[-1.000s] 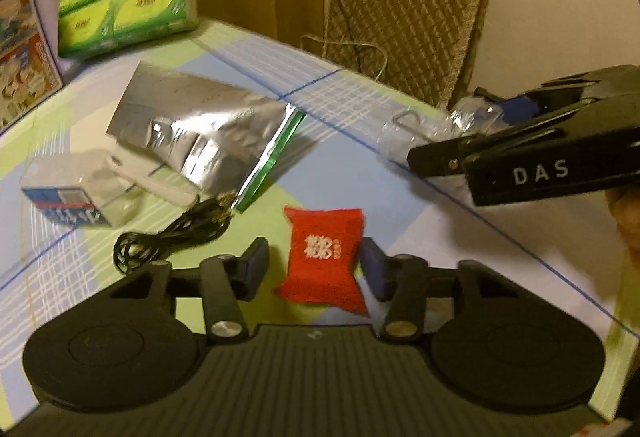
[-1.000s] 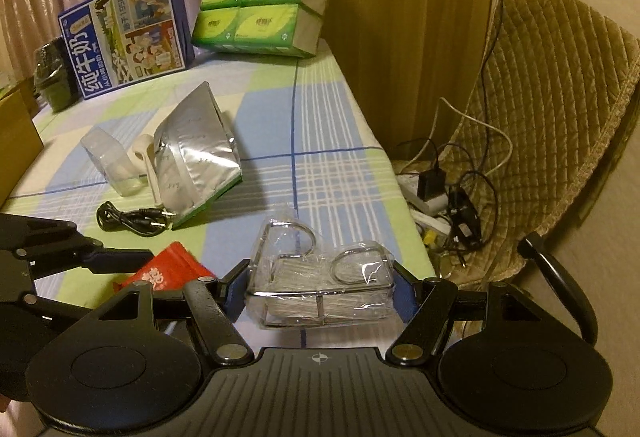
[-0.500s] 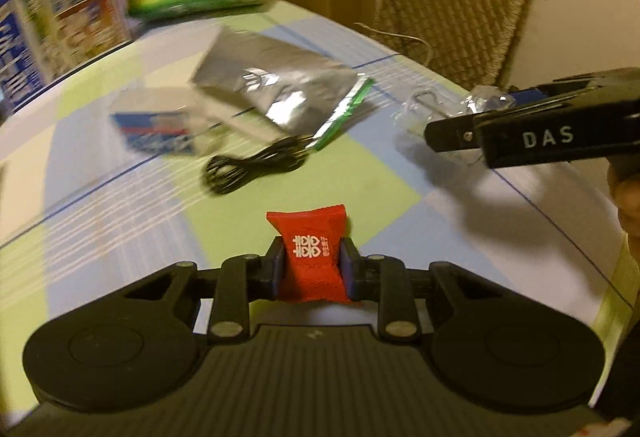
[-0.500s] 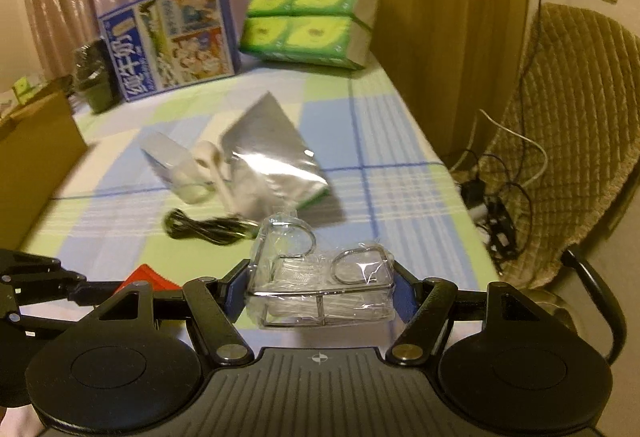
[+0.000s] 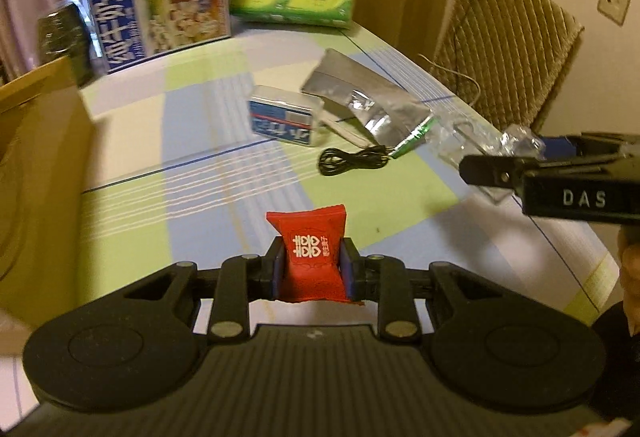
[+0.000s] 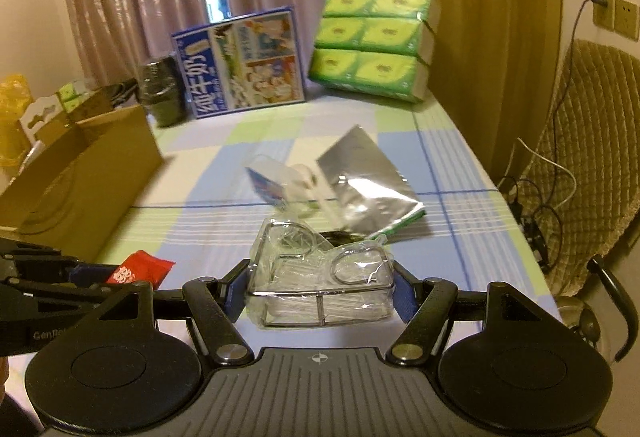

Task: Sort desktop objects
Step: 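Carry the red packet and bagged wire rack over the cardboard box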

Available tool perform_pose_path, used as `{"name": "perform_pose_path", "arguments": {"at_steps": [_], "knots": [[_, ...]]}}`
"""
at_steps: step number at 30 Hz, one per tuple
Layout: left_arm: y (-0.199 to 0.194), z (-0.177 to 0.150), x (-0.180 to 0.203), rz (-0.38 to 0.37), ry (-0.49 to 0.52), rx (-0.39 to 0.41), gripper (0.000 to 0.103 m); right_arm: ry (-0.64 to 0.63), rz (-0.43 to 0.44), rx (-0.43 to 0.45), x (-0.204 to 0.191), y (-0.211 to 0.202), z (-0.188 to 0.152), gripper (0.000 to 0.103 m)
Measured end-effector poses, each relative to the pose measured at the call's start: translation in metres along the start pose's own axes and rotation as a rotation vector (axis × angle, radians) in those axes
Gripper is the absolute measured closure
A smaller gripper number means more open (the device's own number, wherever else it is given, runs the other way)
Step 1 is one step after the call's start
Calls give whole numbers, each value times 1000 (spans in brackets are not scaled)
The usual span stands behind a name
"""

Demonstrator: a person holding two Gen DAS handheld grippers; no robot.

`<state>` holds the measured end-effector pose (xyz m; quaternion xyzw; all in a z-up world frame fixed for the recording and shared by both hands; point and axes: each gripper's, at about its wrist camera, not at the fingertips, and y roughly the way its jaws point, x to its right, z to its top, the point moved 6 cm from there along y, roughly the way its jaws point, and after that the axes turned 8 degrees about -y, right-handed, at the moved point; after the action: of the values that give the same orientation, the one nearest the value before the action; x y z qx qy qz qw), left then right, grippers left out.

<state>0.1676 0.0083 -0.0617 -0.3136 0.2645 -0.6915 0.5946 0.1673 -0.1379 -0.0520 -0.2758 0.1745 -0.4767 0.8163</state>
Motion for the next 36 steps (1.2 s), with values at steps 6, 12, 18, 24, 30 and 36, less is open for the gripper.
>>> {"name": "perform_pose_path", "arguments": {"at_steps": [6,12,18,24,30,36], "knots": [[-44,-8,-20,32,-37,27,80,-17,23,22,-32,-26,4,36],[-82,-17,-40,67,-66,53,80,-52,59,36,-66,-42,5,36],[-112,-24,-62,95,-99,78,80,-91,99,49,-96,-48,10,36],[-136,-31,-86,130,-130,99,80,-121,144,58,-127,-46,20,36],[-161,-32,-118,168,-152,119,80,-163,206,74,-169,-37,37,36],[-179,-23,-151,218,-159,138,80,-191,258,97,-205,-23,61,36]]}}
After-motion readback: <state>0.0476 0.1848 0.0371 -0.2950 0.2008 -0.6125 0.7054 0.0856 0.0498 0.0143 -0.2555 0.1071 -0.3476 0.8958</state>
